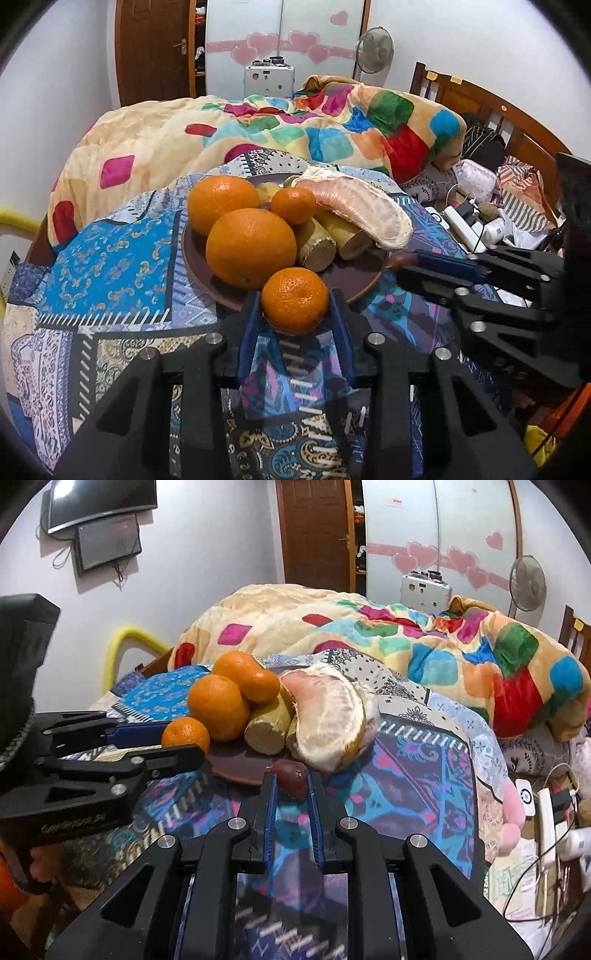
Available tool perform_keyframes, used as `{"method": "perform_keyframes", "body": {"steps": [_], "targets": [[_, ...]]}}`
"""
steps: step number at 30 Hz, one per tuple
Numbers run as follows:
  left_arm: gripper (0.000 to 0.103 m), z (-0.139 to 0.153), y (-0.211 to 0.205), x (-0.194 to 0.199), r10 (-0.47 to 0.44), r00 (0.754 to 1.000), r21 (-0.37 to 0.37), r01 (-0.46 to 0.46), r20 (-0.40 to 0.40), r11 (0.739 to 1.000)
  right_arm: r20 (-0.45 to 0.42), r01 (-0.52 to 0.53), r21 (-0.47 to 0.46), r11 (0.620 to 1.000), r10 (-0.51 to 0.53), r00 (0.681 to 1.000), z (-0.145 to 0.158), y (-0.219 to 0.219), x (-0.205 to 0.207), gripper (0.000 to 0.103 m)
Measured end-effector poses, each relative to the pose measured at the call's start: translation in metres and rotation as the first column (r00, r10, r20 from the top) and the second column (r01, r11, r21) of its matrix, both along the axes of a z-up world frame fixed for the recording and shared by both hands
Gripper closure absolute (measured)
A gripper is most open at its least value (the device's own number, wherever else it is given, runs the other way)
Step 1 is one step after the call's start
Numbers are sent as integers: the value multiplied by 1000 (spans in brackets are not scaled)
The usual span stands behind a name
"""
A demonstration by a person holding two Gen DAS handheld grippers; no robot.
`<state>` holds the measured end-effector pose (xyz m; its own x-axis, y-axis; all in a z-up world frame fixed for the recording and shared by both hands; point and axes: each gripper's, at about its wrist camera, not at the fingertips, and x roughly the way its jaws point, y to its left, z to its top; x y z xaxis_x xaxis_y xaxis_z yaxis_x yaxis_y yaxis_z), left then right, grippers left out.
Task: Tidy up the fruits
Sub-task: 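Grasp the tangerine with the left gripper while the right carries the plum to the plate, then open both grippers over the plate to release the tangerine and plum, then lift away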
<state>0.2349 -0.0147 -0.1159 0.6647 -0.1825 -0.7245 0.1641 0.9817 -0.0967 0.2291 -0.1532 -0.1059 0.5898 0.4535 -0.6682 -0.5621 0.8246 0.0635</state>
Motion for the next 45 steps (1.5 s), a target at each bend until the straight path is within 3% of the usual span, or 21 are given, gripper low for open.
{"method": "perform_keyframes", "body": {"steps": [11,19,30,34,38,42,45], "targets": [[66,-8,-4,11,-33,999,15,33,2,999,-16,-55,-43,998,55,998,-9,20,13,88],[56,-11,0,14,-23,1000,8,23,0,1000,-45,-55,-47,997,53,998,-13,21,18,85],[55,3,9,-6,-1,999,1,1,41,1000,-44,-53,-37,998,51,998,-9,18,10,79],[55,25,16,-28,29,995,-8,-28,92,1000,-27,-46,-12,999,46,999,4,11,-6,79],[55,58,22,-63,61,982,-18,-59,180,998,35,-28,31,999,27,999,36,-3,-33,79],[55,92,22,-104,88,954,-19,-86,287,996,133,-5,80,997,-6,991,75,-17,-68,79],[55,116,19,-138,108,919,-11,-113,378,994,215,8,120,993,-34,976,103,-24,-96,79]]}}
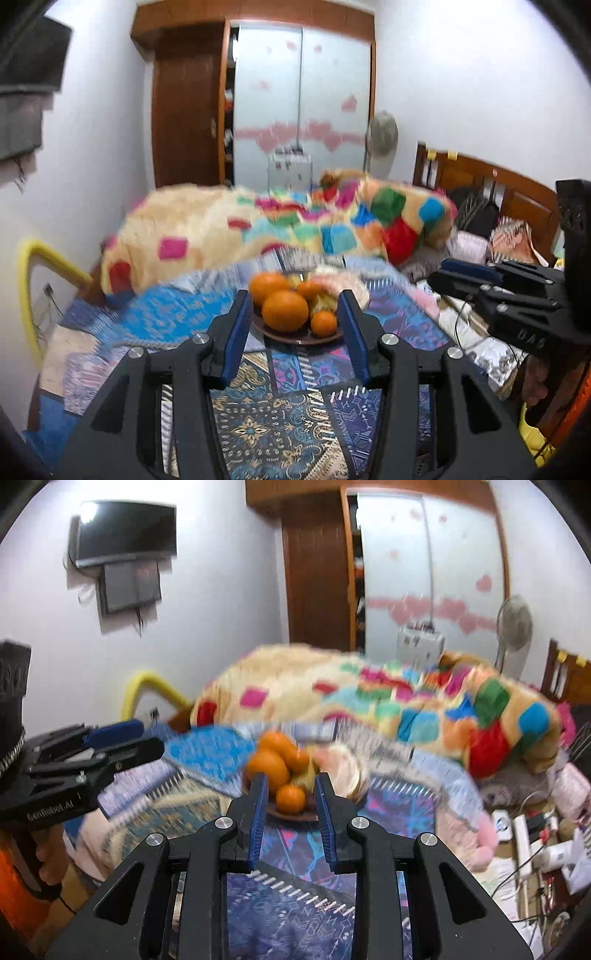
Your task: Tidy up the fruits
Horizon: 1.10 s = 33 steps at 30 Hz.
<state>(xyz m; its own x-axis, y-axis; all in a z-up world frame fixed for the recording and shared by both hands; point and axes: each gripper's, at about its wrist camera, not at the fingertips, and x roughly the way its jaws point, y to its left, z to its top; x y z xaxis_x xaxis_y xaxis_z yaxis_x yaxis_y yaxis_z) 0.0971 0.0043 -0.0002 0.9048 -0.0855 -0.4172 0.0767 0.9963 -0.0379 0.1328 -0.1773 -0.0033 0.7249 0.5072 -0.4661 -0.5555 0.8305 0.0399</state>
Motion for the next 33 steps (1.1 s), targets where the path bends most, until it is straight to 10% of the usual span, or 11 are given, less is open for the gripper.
{"method": "perform_keyframes", "body": {"steps": [11,21,33], "targets": [[21,45,-9,-94,63,971,-6,-63,229,998,274,56,157,986,-98,957,57,-13,-104,37],[6,48,-10,-118,83,962,2,-87,260,996,321,118,189,975,-175,931,56,-14,-123,1],[0,44,-14,-126,90,956,12,-97,279,995,323,144,181,973,-197,926,50,-15,-128,0]]}}
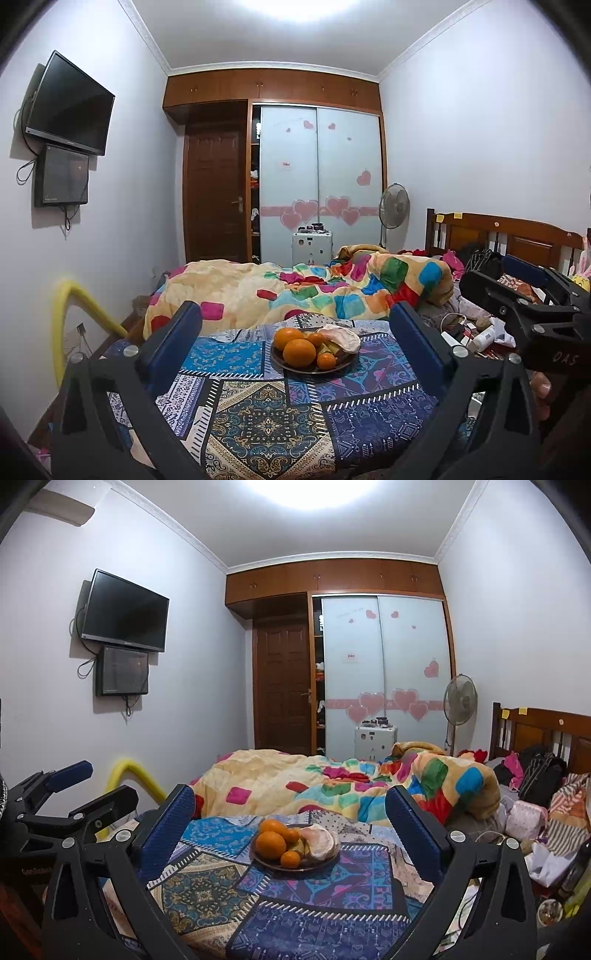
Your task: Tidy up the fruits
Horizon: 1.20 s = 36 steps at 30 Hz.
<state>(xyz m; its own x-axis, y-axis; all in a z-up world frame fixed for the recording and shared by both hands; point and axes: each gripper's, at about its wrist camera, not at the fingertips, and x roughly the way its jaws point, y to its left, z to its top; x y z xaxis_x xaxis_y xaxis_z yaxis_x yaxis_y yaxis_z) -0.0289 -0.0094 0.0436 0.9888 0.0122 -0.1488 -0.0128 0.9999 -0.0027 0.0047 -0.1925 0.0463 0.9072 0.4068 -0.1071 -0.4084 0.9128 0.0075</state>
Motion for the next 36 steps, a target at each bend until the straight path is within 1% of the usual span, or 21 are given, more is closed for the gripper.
{"method": "perform_keyframes", "body": {"steps": [19,36], "targets": [[0,-1,-2,0,2,1000,-6,-2,-3,1000,-4,-2,-7,1000,2,1000,1,1,-2,0],[0,-4,-2,1,6,1000,-9,-6,-5,1000,-12,-4,9,1000,5,1000,2,1,-3,0]]}}
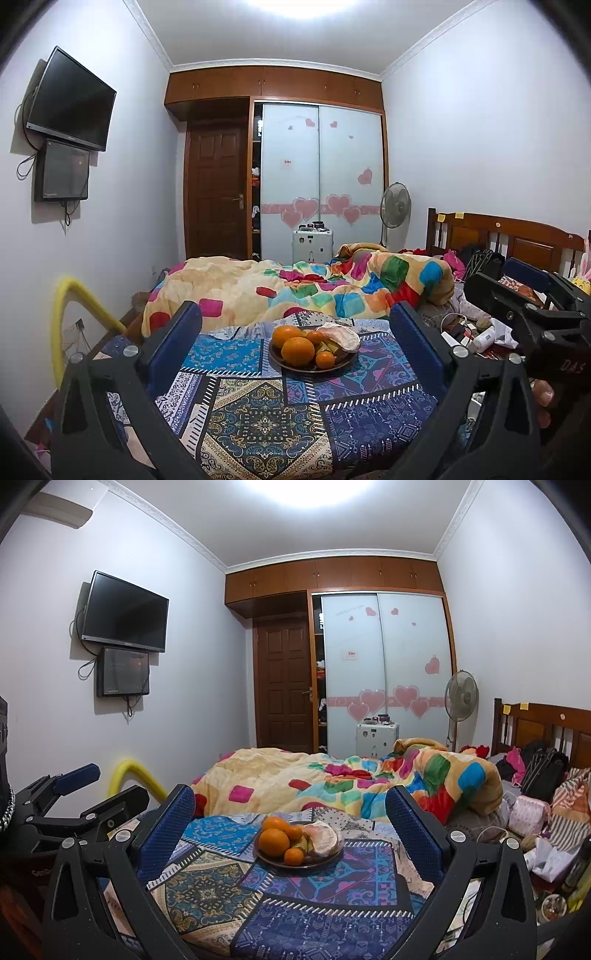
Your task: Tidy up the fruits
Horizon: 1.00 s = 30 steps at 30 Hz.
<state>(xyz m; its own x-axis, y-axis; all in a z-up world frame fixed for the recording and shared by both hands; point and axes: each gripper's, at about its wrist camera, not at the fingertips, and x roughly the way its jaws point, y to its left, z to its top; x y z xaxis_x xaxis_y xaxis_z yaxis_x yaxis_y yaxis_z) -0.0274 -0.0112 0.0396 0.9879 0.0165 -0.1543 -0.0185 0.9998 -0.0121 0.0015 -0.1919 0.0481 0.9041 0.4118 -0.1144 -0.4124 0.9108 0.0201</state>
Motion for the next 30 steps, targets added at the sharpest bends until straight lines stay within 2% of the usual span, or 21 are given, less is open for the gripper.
{"method": "perform_keyframes", "body": {"steps": [30], "targets": [[0,1,-3,3,-8,1000,-13,8,0,1000,12,0,7,1000,0,1000,0,0,0,0]]}}
